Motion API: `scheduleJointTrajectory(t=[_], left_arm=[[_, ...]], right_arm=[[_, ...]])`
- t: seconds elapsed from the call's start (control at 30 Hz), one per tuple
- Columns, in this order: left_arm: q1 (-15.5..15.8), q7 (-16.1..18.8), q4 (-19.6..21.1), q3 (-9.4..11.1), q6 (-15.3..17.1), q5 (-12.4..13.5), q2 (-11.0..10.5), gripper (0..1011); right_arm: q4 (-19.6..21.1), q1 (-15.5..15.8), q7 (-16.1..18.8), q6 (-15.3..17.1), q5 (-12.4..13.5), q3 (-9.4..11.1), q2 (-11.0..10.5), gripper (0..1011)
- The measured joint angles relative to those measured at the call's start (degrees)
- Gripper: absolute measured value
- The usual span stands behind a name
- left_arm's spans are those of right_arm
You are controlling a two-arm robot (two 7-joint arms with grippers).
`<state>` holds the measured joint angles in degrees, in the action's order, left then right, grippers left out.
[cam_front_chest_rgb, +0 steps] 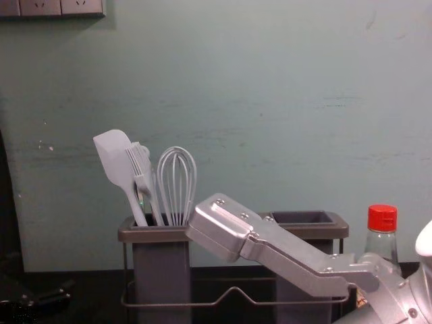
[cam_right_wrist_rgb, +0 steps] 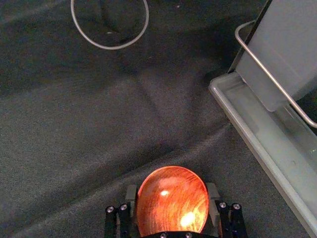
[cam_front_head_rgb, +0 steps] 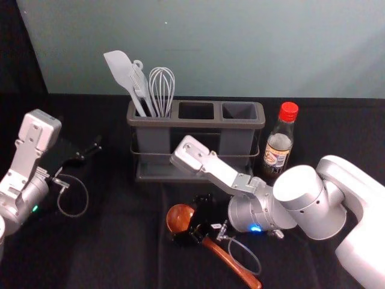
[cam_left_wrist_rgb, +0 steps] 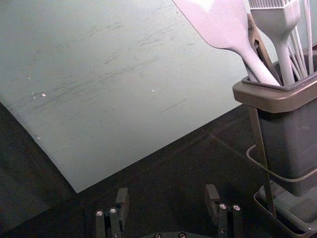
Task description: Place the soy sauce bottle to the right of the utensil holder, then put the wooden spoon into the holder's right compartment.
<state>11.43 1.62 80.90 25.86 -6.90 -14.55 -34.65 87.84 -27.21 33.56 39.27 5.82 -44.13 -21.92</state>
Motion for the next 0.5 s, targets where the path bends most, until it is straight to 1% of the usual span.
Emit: scheduleJointTrajectory(t=[0.23, 0.37, 0.47, 0.5], left_arm=[[0.0, 0.0, 0.0, 0.0, 0.0, 0.0, 0.0, 1005], [0.0, 0.0, 0.0, 0.0, 0.0, 0.0, 0.0, 1005], [0.0, 0.0, 0.0, 0.0, 0.0, 0.0, 0.0, 1005], [0.0, 0.0, 0.0, 0.0, 0.0, 0.0, 0.0, 1005]], right_arm=[[0.1, 0.0, 0.0, 0.0, 0.0, 0.0, 0.0, 846], [2.5, 1.6, -1.1, -1.4, -0.1, 1.5, -0.6, 846], [5.9, 3.9, -2.9, -3.1, 0.0, 4.1, -1.3, 846], [5.9, 3.9, -2.9, -3.1, 0.0, 4.1, -1.3, 846]])
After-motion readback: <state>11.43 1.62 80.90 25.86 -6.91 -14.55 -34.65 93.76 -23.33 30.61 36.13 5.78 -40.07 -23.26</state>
